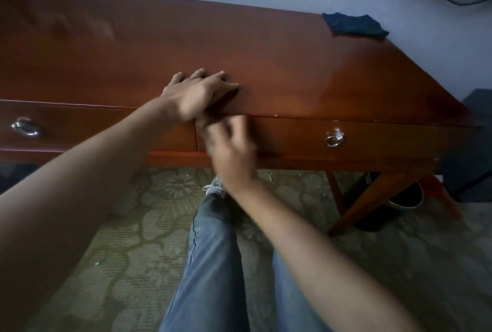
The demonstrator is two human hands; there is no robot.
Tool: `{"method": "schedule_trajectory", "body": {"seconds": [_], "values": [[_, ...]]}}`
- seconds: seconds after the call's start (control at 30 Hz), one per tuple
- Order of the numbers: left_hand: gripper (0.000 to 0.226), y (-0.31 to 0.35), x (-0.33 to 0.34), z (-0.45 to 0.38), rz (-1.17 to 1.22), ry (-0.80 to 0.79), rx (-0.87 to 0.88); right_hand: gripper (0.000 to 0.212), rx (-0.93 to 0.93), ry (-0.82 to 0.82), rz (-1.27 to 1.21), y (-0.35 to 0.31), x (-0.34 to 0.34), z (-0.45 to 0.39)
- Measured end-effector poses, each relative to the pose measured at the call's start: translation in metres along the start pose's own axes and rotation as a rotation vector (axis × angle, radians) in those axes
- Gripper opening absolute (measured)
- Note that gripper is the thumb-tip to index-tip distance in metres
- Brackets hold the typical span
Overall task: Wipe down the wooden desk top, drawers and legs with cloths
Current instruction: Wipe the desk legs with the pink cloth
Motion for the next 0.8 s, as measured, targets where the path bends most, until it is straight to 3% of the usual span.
{"method": "schedule_trajectory", "body": {"seconds": [0.07, 0.17, 0.27, 0.33, 0.4, 0.47, 0.53, 0.67, 0.8], "values": [[0.076, -0.004, 0.001, 0.0, -0.034, -0.021, 0.022, 0.004, -0.213, -0.07, 0.039, -0.026, 0.033, 0.013], [0.052, -0.01, 0.012, -0.002, -0.19, -0.001, 0.02, 0.017, -0.366, -0.099, 0.09, -0.017, 0.037, 0.021], [0.05, -0.009, 0.019, -0.002, -0.275, 0.042, -0.003, 0.015, -0.34, -0.074, 0.224, 0.046, -0.012, 0.025], [0.05, -0.008, 0.02, -0.003, -0.272, 0.066, -0.006, 0.017, -0.179, -0.044, 0.352, 0.098, -0.053, 0.032], [0.05, -0.01, 0.022, -0.005, -0.257, 0.081, -0.014, 0.013, 0.096, 0.035, 0.366, 0.125, -0.08, 0.037], [0.052, -0.01, 0.023, -0.006, -0.236, 0.08, -0.012, 0.014, 0.38, 0.158, 0.262, 0.116, -0.078, 0.031], [0.058, -0.008, 0.022, -0.007, -0.197, 0.052, -0.01, 0.019, 0.505, 0.296, 0.152, 0.079, -0.055, 0.008], [0.061, -0.008, 0.015, -0.007, -0.15, 0.044, -0.01, 0.011, 0.288, 0.33, 0.148, 0.002, -0.002, -0.02], [0.058, -0.01, 0.016, -0.005, -0.199, 0.048, 0.0, 0.015, -0.205, 0.099, 0.198, 0.003, 0.009, 0.006]]}}
Point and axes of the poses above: each hand's wrist, its own z-axis away from the middle knuckle, its own x-axis out of the palm, y = z × x, the point moved 2 cm from there along -z, towards the middle knuckle, and after that the axes turned 3 degrees about -z, right-handed, at the moved point
